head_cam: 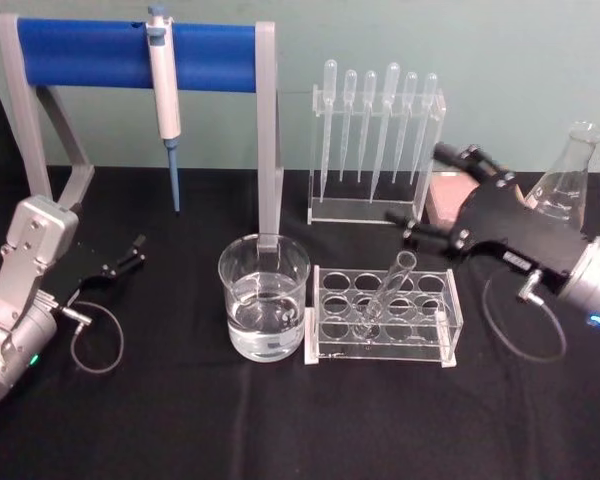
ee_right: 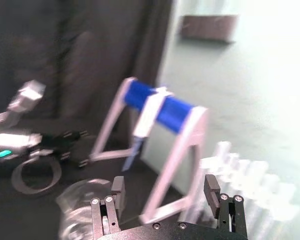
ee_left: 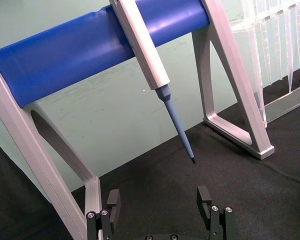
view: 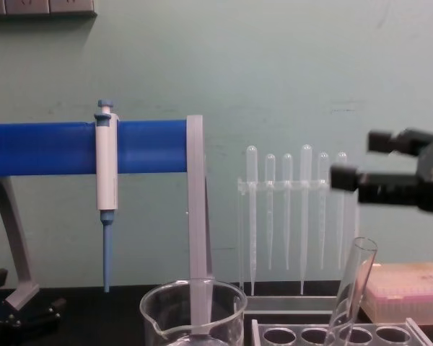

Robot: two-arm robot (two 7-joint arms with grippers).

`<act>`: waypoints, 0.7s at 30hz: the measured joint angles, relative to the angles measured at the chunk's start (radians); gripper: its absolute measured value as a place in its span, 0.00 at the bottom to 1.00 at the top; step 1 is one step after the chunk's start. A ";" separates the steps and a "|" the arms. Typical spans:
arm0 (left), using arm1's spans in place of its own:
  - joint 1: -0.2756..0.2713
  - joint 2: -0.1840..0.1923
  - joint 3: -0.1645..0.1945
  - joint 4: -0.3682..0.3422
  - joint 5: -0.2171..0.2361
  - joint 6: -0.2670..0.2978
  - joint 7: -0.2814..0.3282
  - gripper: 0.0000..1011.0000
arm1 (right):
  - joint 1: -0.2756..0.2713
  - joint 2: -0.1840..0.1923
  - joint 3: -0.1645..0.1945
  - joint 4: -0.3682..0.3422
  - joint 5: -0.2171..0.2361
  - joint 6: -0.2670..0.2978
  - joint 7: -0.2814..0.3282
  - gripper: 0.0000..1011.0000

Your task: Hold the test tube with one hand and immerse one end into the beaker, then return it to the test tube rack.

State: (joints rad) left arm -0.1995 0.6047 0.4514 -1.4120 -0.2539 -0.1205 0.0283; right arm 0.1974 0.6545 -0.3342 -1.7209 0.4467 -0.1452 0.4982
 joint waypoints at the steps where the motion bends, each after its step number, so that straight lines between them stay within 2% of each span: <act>1: 0.000 0.000 0.000 0.000 0.000 0.000 0.000 0.99 | -0.011 -0.006 0.013 -0.005 -0.003 -0.002 -0.021 0.99; 6: 0.000 0.000 0.000 0.000 0.000 0.000 0.000 0.99 | -0.070 -0.048 0.082 -0.018 -0.040 -0.003 -0.173 0.99; 7: 0.000 0.000 0.000 0.000 0.000 0.000 0.000 0.99 | -0.088 -0.063 0.100 -0.017 -0.068 -0.004 -0.227 0.99; 9: 0.000 0.000 0.000 0.000 0.000 0.000 0.000 0.99 | -0.104 -0.079 0.115 -0.011 -0.094 -0.004 -0.276 0.99; 10: 0.000 0.000 0.000 0.000 0.000 0.000 0.000 0.99 | -0.119 -0.094 0.129 -0.005 -0.124 0.000 -0.332 0.99; 11: 0.000 0.000 0.000 0.000 0.000 0.000 0.000 0.99 | -0.119 -0.094 0.129 -0.005 -0.124 0.000 -0.332 0.99; 12: 0.000 0.000 0.000 0.000 0.000 0.000 0.000 0.99 | -0.135 -0.113 0.142 0.003 -0.150 0.006 -0.381 0.99; 14: 0.000 0.000 0.000 0.000 0.000 0.000 0.000 0.99 | -0.145 -0.127 0.153 0.008 -0.176 0.011 -0.424 0.99; 15: 0.000 0.000 0.000 0.000 0.000 0.000 0.000 0.99 | -0.157 -0.141 0.163 0.014 -0.203 0.015 -0.465 0.99; 18: 0.000 0.000 0.000 0.000 0.000 0.000 0.000 0.99 | -0.173 -0.166 0.177 0.024 -0.245 0.028 -0.528 0.99; 21: 0.000 0.000 0.000 0.000 0.000 0.000 0.000 0.99 | -0.181 -0.185 0.182 0.036 -0.267 0.046 -0.557 0.99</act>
State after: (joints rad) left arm -0.1995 0.6047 0.4514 -1.4120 -0.2539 -0.1205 0.0283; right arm 0.0161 0.4691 -0.1517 -1.6849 0.1799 -0.0990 -0.0590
